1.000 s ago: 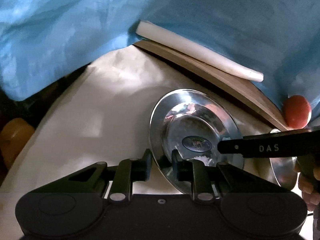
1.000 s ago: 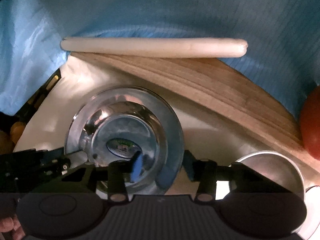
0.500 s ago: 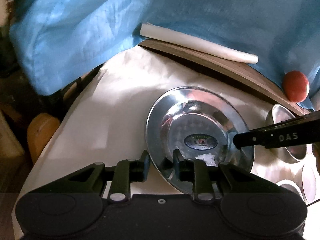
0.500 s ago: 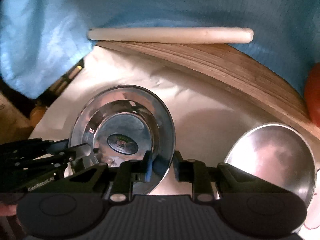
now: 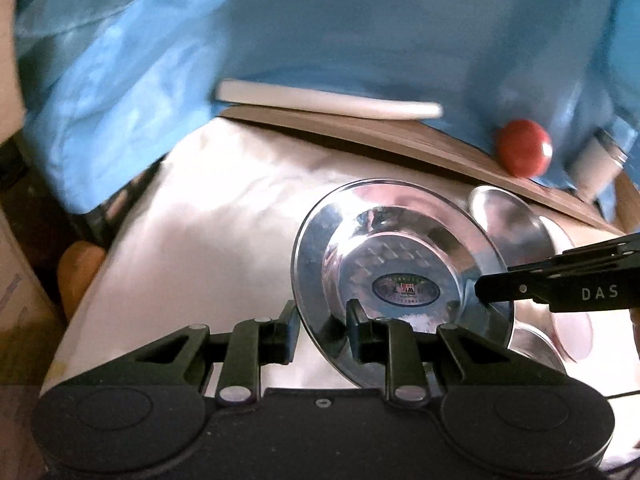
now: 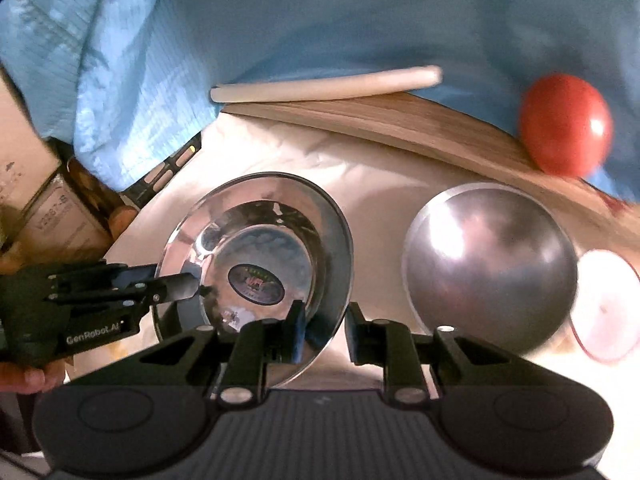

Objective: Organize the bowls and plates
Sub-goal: 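Lift the plate stack with both grippers and carry it across the table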

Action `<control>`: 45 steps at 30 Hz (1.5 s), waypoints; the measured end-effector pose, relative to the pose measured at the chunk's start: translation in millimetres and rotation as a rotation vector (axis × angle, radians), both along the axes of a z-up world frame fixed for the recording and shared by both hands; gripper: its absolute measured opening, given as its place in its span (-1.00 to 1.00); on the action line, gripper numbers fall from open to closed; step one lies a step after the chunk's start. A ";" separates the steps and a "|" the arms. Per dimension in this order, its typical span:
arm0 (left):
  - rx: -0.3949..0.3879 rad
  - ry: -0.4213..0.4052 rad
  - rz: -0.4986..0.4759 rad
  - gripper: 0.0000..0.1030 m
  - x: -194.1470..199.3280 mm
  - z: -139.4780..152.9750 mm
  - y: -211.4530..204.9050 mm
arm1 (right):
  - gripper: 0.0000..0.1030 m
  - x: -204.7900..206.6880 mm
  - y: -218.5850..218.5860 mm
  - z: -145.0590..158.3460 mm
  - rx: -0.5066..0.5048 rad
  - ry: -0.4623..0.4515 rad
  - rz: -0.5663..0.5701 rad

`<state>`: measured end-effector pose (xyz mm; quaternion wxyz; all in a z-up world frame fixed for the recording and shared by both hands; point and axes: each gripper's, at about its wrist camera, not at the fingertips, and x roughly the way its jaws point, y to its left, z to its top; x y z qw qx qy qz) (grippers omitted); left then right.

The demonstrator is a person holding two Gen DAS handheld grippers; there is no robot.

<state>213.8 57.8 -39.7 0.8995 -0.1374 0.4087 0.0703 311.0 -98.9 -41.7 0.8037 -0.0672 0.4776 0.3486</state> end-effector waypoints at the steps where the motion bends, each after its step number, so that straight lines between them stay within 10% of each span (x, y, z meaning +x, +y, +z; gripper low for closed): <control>1: 0.004 -0.001 -0.016 -0.49 -1.1 1.0 -4.7 | -0.54 -3.7 -6.6 0.7 0.005 0.001 -0.008; 22: 0.056 0.074 -0.306 -0.48 -6.9 2.4 -80.1 | -0.53 -66.9 -107.8 -7.9 0.054 0.087 -0.149; 45: 0.146 0.206 -0.426 -0.33 -6.2 -11.0 -117.6 | -0.48 -73.0 -113.4 -16.6 0.007 0.191 -0.129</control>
